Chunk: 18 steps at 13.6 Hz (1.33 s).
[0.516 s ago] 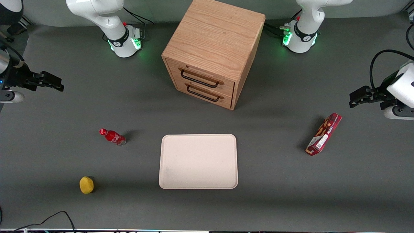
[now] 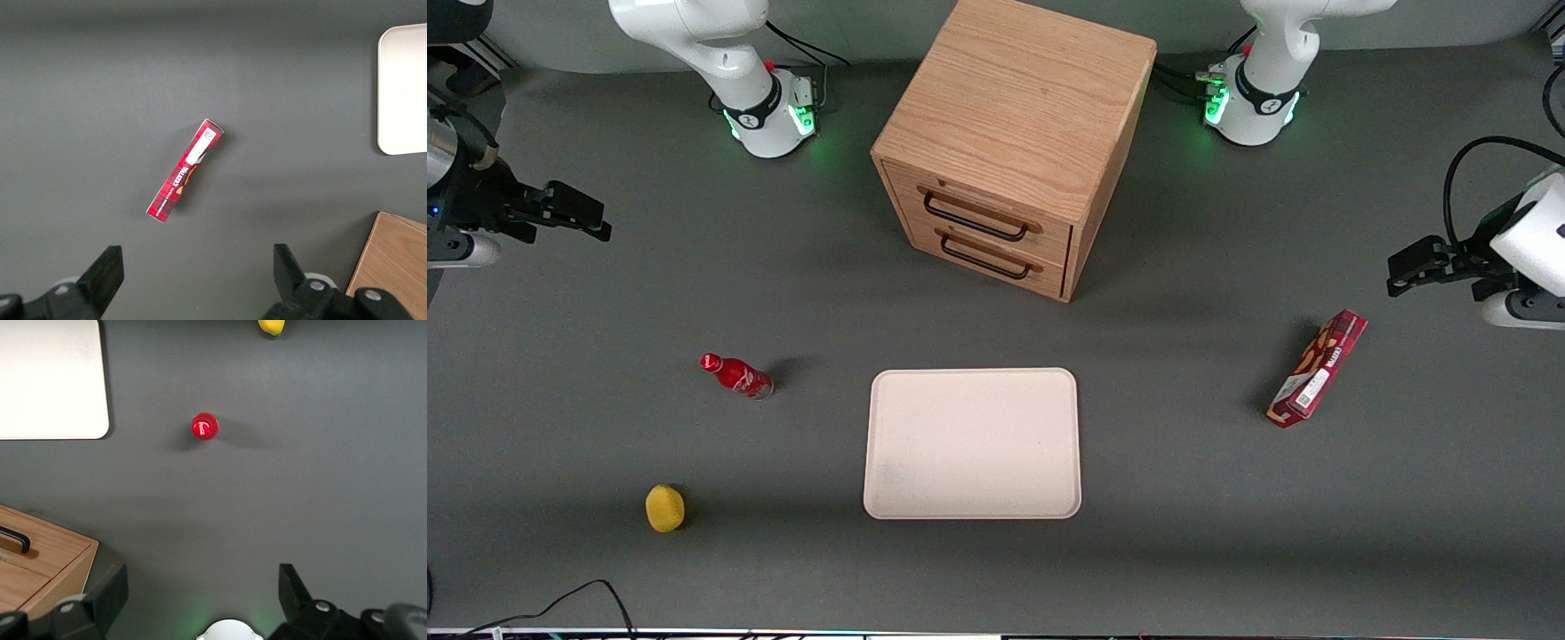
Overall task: Place coke bottle on tray
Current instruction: 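Move the open right gripper down toward the red Coca-Cola bottle, then close the right gripper on the bottle cap and lift it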
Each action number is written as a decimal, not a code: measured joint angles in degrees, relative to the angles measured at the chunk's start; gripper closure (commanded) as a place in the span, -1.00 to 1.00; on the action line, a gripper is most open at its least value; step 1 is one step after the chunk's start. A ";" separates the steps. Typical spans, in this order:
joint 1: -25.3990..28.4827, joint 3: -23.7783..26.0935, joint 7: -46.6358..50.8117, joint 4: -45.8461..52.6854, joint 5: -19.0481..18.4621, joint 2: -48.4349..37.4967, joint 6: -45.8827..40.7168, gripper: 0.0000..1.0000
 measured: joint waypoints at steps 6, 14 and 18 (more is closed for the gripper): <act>-0.34 0.19 -2.43 -8.51 0.04 7.54 16.33 -1.00; -0.15 1.41 -4.53 -28.74 -0.04 13.20 49.54 -0.86; -0.15 1.41 -4.69 -30.68 -0.06 13.17 51.76 -0.26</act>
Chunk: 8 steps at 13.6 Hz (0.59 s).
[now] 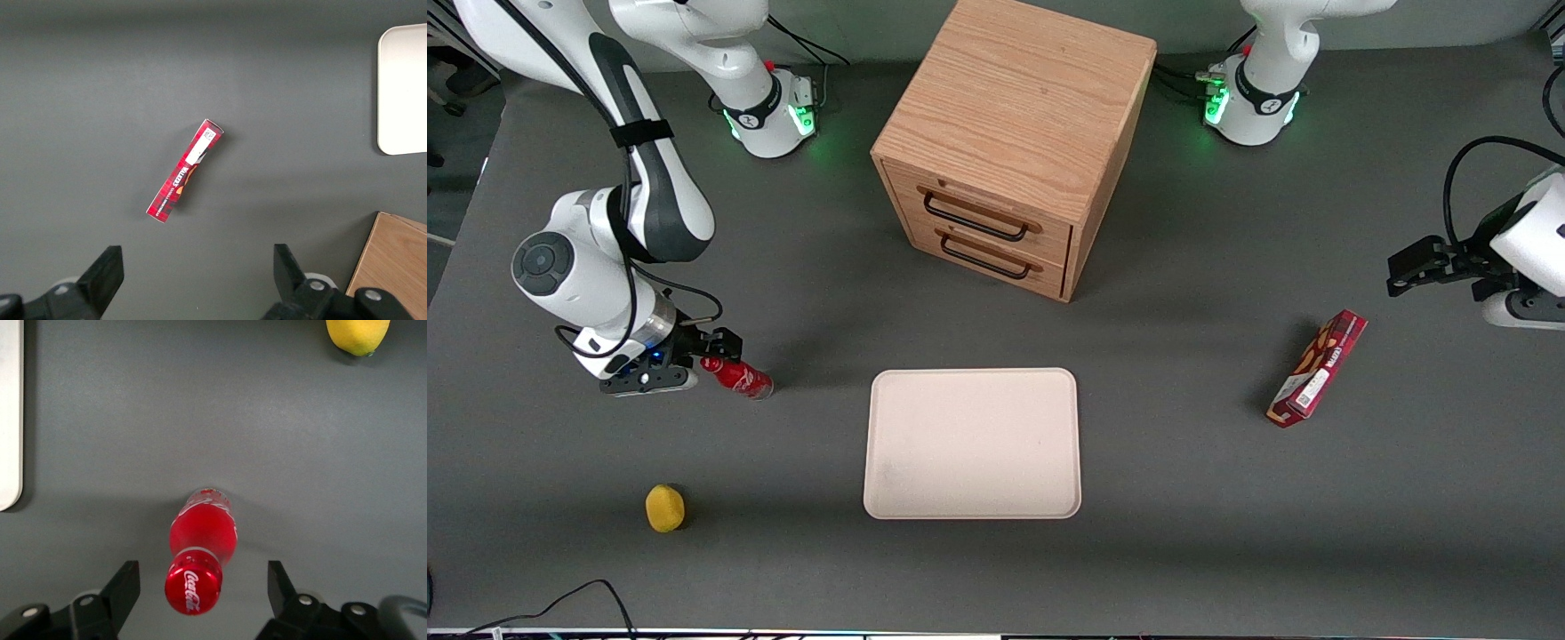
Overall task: Place coke bottle on tray
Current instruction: 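Close the right gripper on the bottle cap and lift it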
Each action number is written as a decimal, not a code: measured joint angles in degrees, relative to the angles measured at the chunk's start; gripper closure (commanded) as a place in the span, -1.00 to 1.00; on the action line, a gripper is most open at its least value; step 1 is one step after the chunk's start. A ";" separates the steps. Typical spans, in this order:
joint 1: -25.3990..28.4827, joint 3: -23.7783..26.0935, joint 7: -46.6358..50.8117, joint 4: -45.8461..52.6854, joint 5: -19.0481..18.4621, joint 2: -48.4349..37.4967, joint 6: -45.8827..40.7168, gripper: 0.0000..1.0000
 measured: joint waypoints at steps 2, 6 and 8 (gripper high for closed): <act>0.00 0.00 -0.03 0.00 0.00 -0.08 0.01 -0.20; 0.00 0.01 -0.04 0.15 0.00 -0.46 0.06 0.41; 0.00 0.07 -0.04 0.20 0.00 -0.76 0.06 1.00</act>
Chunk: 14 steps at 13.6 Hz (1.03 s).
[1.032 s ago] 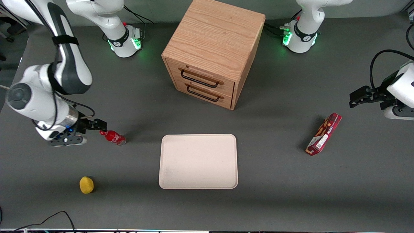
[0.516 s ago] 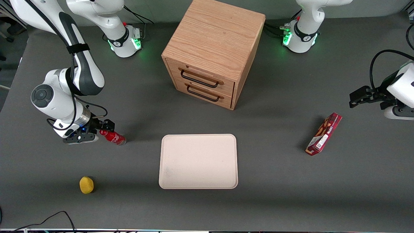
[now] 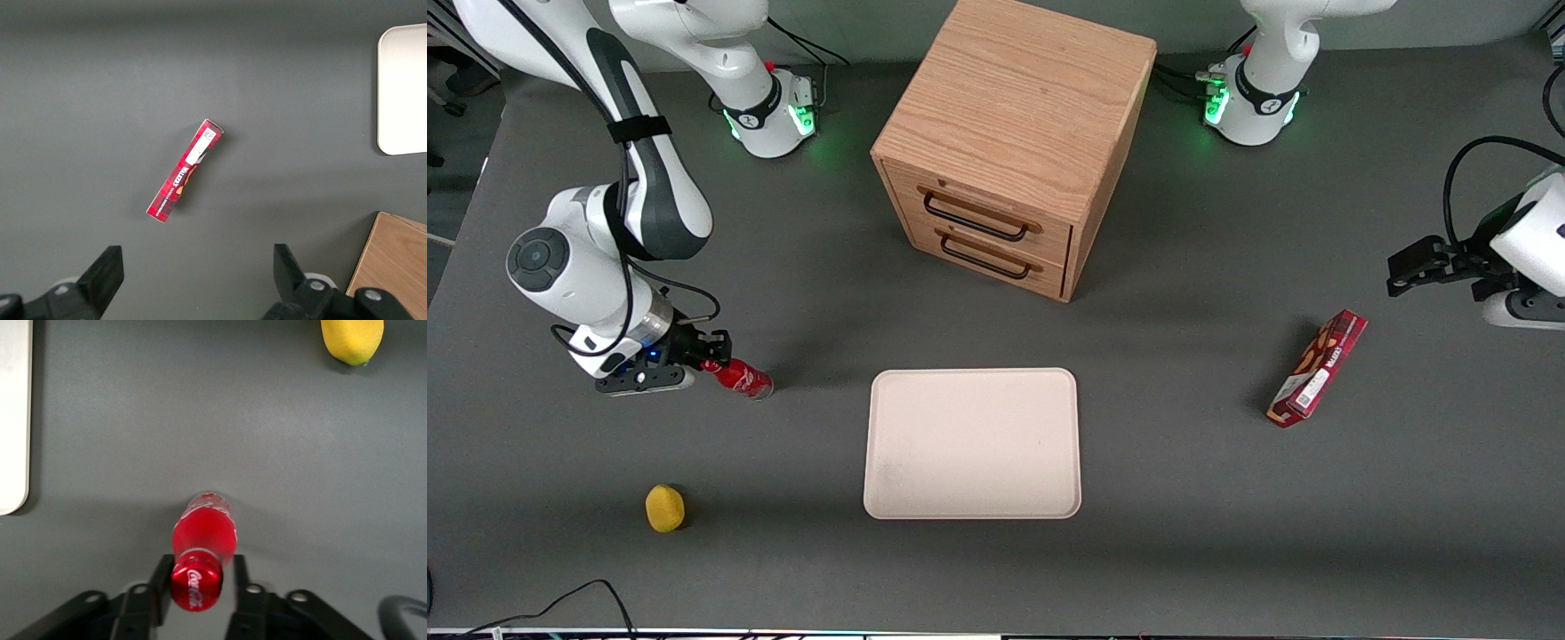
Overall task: Place coke bottle on tray
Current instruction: 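Close the right gripper on the bottle cap and lift it, then carry the held bottle over to the white tray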
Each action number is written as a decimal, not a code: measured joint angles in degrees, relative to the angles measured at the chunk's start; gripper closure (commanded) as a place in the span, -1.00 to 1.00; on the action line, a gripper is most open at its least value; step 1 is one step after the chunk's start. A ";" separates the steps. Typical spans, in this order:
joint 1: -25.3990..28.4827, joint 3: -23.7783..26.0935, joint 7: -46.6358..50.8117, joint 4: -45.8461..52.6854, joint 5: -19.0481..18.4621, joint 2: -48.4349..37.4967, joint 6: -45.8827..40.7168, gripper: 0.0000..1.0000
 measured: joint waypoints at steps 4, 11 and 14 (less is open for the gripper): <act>0.00 0.03 0.00 0.11 0.00 -0.05 -0.01 1.00; 0.01 0.50 0.03 22.42 -0.02 -1.39 -30.10 1.00; 0.01 0.51 0.04 35.95 0.02 -1.94 -47.00 1.00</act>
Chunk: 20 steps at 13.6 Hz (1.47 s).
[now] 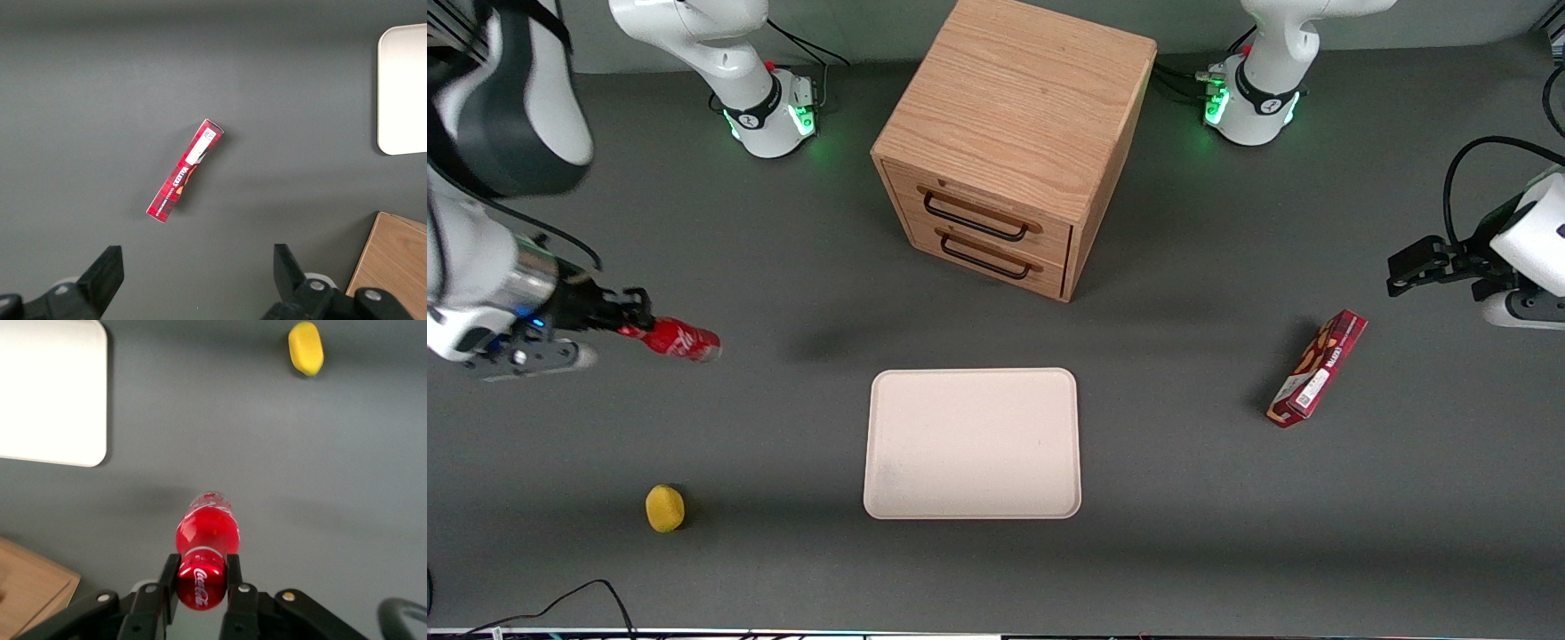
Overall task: Place coke bottle on tray
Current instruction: 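Carry the held bottle over to the white tray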
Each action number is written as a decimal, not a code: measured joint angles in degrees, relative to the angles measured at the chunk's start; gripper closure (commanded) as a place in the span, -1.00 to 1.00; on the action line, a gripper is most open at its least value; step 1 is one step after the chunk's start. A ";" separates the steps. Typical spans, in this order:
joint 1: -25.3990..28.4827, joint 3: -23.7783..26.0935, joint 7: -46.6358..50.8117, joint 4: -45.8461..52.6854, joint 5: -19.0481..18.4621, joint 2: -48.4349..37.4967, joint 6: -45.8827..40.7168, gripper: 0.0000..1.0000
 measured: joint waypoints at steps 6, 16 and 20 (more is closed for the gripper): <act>0.63 0.05 0.41 18.71 0.15 2.59 -13.73 1.00; 14.88 0.23 9.51 28.99 0.25 30.21 14.43 1.00; 16.59 0.27 10.52 29.18 0.25 37.95 26.05 1.00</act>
